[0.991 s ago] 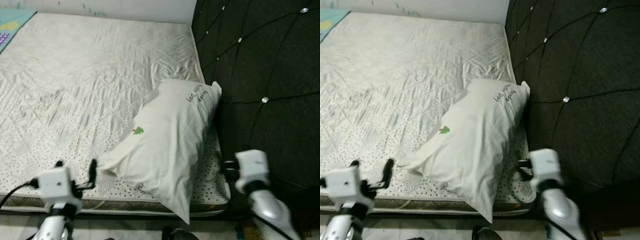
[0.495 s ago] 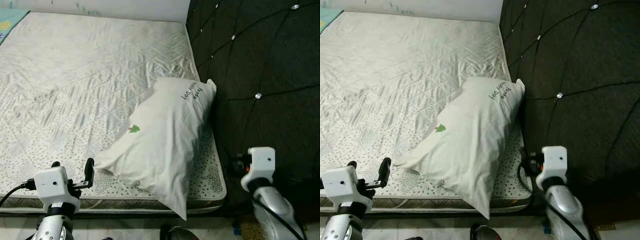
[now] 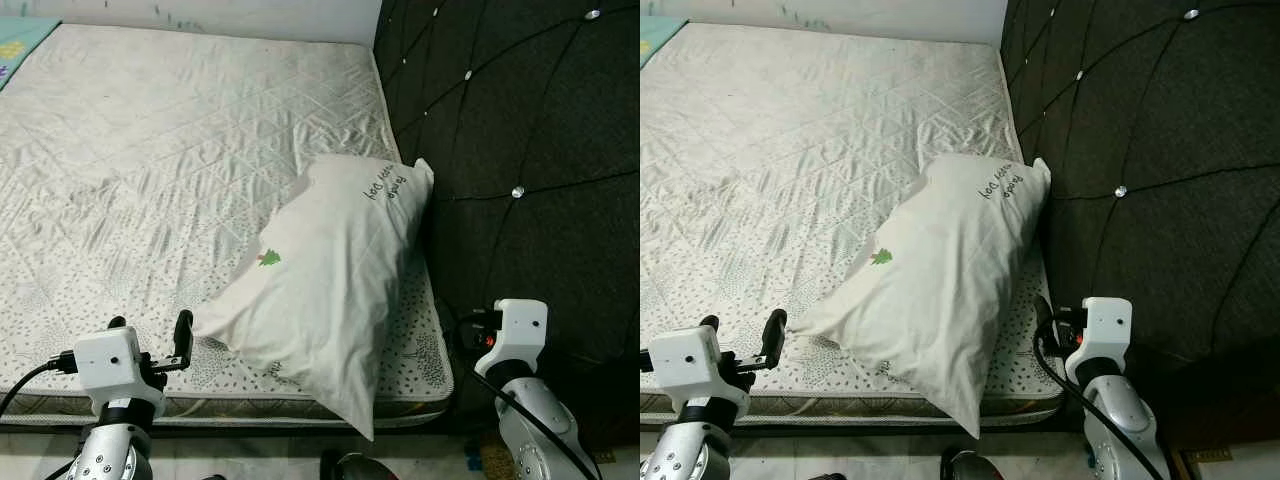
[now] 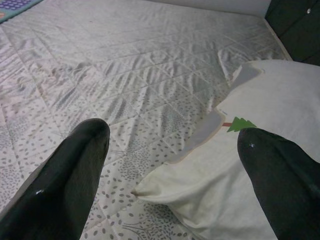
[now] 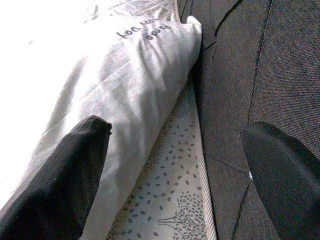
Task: Clean up the room
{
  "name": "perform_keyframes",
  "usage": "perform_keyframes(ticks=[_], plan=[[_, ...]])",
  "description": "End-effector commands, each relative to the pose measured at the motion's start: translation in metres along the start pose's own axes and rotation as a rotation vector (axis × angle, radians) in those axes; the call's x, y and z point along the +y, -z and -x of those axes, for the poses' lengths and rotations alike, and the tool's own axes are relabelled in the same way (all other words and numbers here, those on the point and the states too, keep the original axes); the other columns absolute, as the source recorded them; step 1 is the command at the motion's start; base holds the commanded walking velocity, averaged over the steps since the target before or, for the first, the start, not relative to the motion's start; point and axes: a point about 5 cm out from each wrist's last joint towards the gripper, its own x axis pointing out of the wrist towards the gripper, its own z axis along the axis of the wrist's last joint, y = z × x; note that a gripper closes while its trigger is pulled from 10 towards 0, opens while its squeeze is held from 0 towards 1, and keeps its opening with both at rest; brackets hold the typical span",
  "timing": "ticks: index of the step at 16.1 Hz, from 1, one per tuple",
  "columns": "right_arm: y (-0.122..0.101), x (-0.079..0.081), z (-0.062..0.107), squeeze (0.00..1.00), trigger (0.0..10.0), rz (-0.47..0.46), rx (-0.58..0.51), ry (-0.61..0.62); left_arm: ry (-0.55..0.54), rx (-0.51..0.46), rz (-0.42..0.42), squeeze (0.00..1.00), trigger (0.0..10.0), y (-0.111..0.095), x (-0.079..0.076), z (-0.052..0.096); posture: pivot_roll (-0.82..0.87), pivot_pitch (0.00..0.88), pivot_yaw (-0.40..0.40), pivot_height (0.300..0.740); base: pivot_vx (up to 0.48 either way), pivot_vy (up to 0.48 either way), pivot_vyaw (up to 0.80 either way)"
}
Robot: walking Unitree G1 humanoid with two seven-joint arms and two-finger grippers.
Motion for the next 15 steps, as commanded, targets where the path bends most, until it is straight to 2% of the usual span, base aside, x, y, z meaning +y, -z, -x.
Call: perform_keyframes(ticks=[1, 4, 6, 8, 11, 14, 15], plan=[[-0.002, -0.003, 0.005, 0.00, 10.0, -0.003, -0.022, 0.007, 0.007, 0.029, 0.003, 0.00, 10.0, 0.005, -0.001, 0.002, -0.06, 0.213, -0.076, 0.740, 0.000, 0.000, 0.00], [-0.007, -0.014, 0.013, 0.00, 10.0, -0.009, -0.069, 0.037, -0.010, 0.023, -0.005, 0.00, 10.0, 0.002, 0.003, 0.004, -0.05, 0.220, -0.074, 0.740, 0.000, 0.000, 0.00], [-0.010, -0.027, 0.026, 0.00, 10.0, 0.029, -0.070, 0.035, -0.032, 0.035, -0.015, 0.00, 10.0, 0.003, 0.013, 0.013, -0.06, 0.229, -0.068, 0.740, 0.000, 0.000, 0.00], [-0.014, -0.032, 0.035, 0.00, 10.0, 0.021, -0.070, 0.005, -0.048, 0.056, -0.010, 0.00, 10.0, 0.006, 0.017, 0.020, -0.06, 0.233, -0.064, 0.740, 0.000, 0.000, 0.00], [-0.012, -0.025, 0.048, 0.00, 10.0, -0.062, -0.050, -0.068, -0.034, 0.047, -0.001, 0.00, 10.0, 0.003, 0.009, 0.021, -0.06, 0.231, -0.062, 0.740, 0.000, 0.000, 0.00], [-0.013, -0.009, 0.052, 0.00, 10.0, -0.046, -0.041, -0.165, 0.023, 0.036, 0.016, 0.00, 10.0, 0.000, 0.000, 0.021, -0.05, 0.227, -0.063, 0.740, 0.000, 0.000, 0.00], [-0.013, -0.008, 0.052, 0.00, 10.0, -0.050, -0.040, -0.169, 0.024, 0.038, 0.021, 0.00, 10.0, 0.000, 0.000, 0.021, -0.05, 0.227, -0.063, 0.740, 0.000, 0.000, 0.00]])
